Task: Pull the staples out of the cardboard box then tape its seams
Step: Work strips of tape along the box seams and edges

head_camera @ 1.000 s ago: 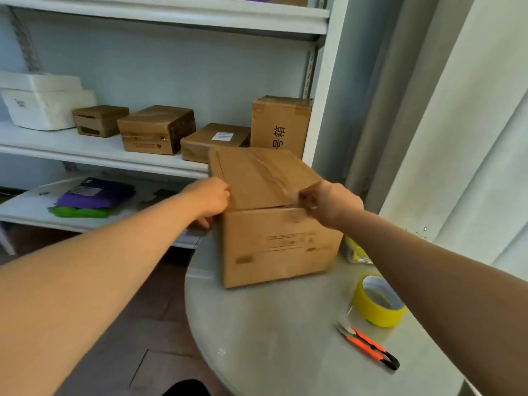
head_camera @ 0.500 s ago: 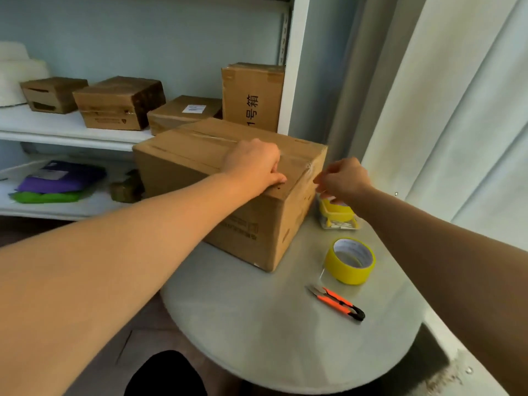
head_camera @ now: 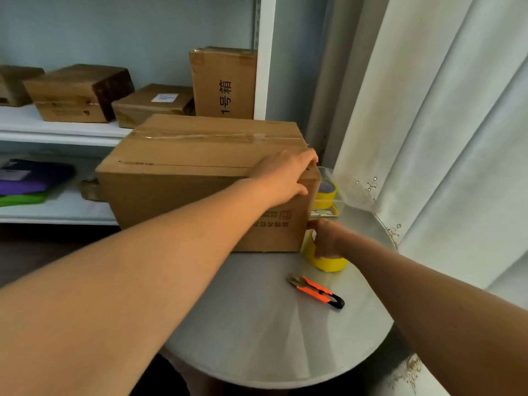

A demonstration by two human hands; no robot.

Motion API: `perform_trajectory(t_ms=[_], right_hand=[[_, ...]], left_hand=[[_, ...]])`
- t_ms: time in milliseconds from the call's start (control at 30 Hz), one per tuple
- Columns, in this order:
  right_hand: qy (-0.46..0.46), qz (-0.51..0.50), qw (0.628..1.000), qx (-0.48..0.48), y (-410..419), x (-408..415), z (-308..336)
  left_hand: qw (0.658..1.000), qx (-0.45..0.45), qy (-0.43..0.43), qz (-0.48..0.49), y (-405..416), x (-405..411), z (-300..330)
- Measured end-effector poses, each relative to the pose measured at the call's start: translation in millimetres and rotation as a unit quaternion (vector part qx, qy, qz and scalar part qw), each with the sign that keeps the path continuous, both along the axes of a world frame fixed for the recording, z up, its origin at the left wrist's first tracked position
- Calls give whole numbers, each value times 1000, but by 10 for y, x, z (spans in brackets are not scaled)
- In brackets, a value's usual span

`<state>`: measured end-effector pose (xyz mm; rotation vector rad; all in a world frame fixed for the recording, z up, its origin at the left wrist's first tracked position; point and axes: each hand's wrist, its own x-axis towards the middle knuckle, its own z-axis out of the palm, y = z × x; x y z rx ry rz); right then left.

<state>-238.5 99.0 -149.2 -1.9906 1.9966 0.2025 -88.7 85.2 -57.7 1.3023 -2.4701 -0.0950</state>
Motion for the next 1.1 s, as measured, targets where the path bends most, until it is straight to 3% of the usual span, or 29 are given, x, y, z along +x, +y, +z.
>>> perform_trajectory(t_ms=[33,133,167,200,267,333,433,533,733,967,1100], right_hand=[[3,2,1000,-1,-6,-18,3],[-16,1,1000,3,8,-78,10],[-25,-1,1000,1,16,-96,8],[-33,-4,999,-2,18,-113,6],[-36,-8,999,-6,36,-163,-8],[-31,1,999,-11,64,-167,-1],[-33,13,999,-14,105,-205,-17],[-39,12,999,-11,111,-218,-39],[-21,24,999,-8,134,-241,-46],[86,57,995,3,197,-197,8],[134,51,989,-48,231,-153,-43]], left_hand=[[1000,-27,-13,2,43,-45,-26],[964,-255,16,-76,247,-54,-256],[957,-273,15,-102,302,-40,-393],[969,-222,-2,-105,345,-33,-532],[999,-3,-51,4,383,-87,-819],[978,175,5,111,324,-98,-1055],[949,259,91,157,253,-212,-1234],[938,260,157,166,253,-324,-1310],[946,186,199,174,308,-405,-1358],[961,155,183,135,352,-353,-1405],[971,131,161,118,430,-308,-1379]])
